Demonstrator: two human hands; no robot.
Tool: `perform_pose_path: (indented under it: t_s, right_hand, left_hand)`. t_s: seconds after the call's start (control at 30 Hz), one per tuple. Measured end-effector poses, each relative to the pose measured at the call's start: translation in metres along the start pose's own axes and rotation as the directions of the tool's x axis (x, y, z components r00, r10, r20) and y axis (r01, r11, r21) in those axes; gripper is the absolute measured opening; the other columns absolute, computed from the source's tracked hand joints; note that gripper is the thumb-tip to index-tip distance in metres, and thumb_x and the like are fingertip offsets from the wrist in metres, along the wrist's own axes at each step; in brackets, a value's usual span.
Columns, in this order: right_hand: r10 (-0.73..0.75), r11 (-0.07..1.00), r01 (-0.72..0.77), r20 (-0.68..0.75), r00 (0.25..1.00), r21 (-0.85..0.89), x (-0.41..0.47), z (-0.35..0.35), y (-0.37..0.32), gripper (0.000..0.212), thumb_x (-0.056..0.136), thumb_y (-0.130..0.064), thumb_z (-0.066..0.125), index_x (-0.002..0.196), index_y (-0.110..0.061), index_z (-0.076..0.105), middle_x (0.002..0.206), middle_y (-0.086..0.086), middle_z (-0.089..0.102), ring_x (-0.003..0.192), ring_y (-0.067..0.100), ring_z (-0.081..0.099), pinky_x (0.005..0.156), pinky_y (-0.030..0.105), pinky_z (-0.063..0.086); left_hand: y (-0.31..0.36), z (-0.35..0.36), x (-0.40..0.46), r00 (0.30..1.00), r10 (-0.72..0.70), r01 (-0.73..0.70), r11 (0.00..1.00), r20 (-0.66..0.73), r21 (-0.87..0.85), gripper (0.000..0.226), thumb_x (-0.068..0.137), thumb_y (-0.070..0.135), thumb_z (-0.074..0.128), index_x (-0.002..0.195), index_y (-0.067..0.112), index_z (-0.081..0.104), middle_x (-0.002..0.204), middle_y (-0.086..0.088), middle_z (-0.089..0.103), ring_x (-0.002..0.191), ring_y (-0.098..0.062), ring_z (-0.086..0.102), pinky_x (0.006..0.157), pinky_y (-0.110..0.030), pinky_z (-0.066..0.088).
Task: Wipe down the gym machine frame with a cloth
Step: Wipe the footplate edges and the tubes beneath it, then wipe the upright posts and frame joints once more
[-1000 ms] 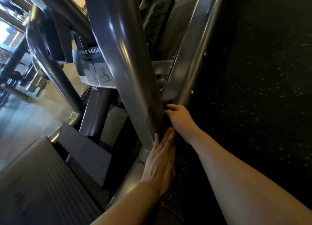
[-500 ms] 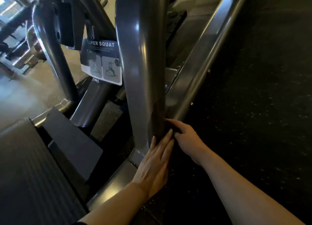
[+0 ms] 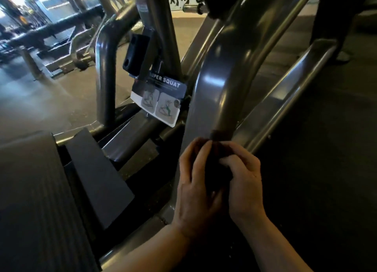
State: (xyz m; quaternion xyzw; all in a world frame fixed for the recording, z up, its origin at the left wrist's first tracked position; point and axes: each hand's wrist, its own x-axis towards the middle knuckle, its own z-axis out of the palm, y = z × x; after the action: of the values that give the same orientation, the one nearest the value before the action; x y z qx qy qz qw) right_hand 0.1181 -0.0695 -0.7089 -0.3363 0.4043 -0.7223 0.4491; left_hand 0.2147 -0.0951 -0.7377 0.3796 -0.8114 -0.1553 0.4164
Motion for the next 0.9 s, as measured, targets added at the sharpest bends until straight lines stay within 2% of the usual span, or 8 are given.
perform_pose_path:
  t_s: [0.1,0.2,0.33,0.4,0.53,0.73,0.83,0.9]
  right_hand:
    - [0.014,0.993,-0.003,0.091,0.996,-0.121,0.001,0.011,-0.009,0.025,0.087,-0.027,0.051,0.096,-0.031,0.074,0.106,-0.006,0.069,0.105,0.009,0.063,0.087,0.031,0.052]
    - [-0.163,0.853,0.149,0.017,0.987,-0.499,0.002,0.015,-0.002,0.033,0.091,-0.042,0.045,0.117,-0.037,0.065,0.128,-0.017,0.056,0.125,0.005,0.047,0.102,0.030,0.042]
    - [-0.380,0.302,0.413,0.289,0.879,-0.859,0.026,0.028,0.005,0.042,0.092,-0.028,0.040,0.123,-0.014,0.064,0.127,0.000,0.061,0.125,0.009,0.047,0.108,0.025,0.036]
    - [-0.295,0.026,0.461,0.434,0.851,-0.887,0.049,0.041,0.013,0.046,0.089,-0.026,0.037,0.122,-0.008,0.064,0.130,0.009,0.061,0.129,0.021,0.049,0.112,0.039,0.035]
    - [-0.057,-0.471,0.379,0.456,0.888,-0.797,0.074,0.054,0.033,0.054,0.092,-0.030,0.033,0.132,-0.003,0.056,0.145,0.019,0.046,0.144,0.032,0.028,0.119,0.049,0.015]
    - [-0.032,-0.591,0.348,0.452,0.892,-0.728,0.075,0.058,0.040,0.054,0.094,-0.032,0.034,0.129,0.002,0.056,0.146,0.024,0.043,0.146,0.036,0.020,0.117,0.055,0.005]
    - [0.161,-0.636,0.422,0.423,0.892,-0.646,0.072,0.073,0.058,0.048,0.089,-0.035,0.048,0.120,-0.002,0.066,0.129,0.024,0.059,0.135,0.037,0.041,0.116,0.060,-0.001]
    - [0.251,-0.615,0.464,0.400,0.881,-0.638,0.073,0.084,0.076,0.039,0.081,-0.036,0.061,0.101,-0.004,0.072,0.101,0.020,0.070,0.111,0.036,0.059,0.116,0.059,0.006]
  left_hand:
    - [0.007,-0.012,0.013,0.987,-0.121,0.116,0.992,-0.106,-0.047,0.055,0.086,0.039,0.056,0.135,0.032,0.035,0.137,0.000,0.037,0.122,0.000,0.043,0.093,-0.006,0.041]
    - [0.002,-0.022,0.022,0.937,-0.318,0.296,0.943,-0.147,-0.155,0.051,0.087,0.009,0.061,0.117,0.047,0.044,0.131,0.004,0.042,0.113,0.000,0.047,0.087,-0.003,0.042]
    - [-0.023,-0.030,0.030,0.777,-0.602,0.555,0.794,-0.185,-0.250,0.060,0.086,-0.002,0.063,0.126,0.040,0.046,0.126,0.010,0.046,0.115,-0.004,0.047,0.103,-0.026,0.044]
    - [-0.040,-0.030,0.032,0.708,-0.685,0.625,0.720,-0.168,-0.301,0.058,0.086,-0.003,0.062,0.135,0.026,0.048,0.127,0.006,0.050,0.116,-0.005,0.048,0.105,-0.030,0.043]
    - [-0.066,-0.031,0.035,0.618,-0.767,0.666,0.626,-0.170,-0.405,0.052,0.088,0.005,0.064,0.134,0.027,0.051,0.120,0.003,0.060,0.111,-0.009,0.057,0.098,-0.028,0.048]
    - [-0.124,-0.055,0.029,0.559,-0.802,0.698,0.592,-0.209,-0.403,0.050,0.088,0.009,0.065,0.130,0.033,0.051,0.117,0.005,0.059,0.108,-0.010,0.056,0.093,-0.025,0.045]
    - [-0.151,-0.073,0.027,0.546,-0.802,0.736,0.597,-0.240,-0.319,0.053,0.087,0.007,0.065,0.133,0.028,0.050,0.121,0.000,0.056,0.114,-0.017,0.055,0.097,-0.028,0.042]
    - [-0.169,-0.090,0.029,0.546,-0.797,0.762,0.601,-0.259,-0.242,0.055,0.088,0.004,0.063,0.137,0.025,0.048,0.126,-0.002,0.052,0.117,-0.018,0.051,0.096,-0.023,0.036]
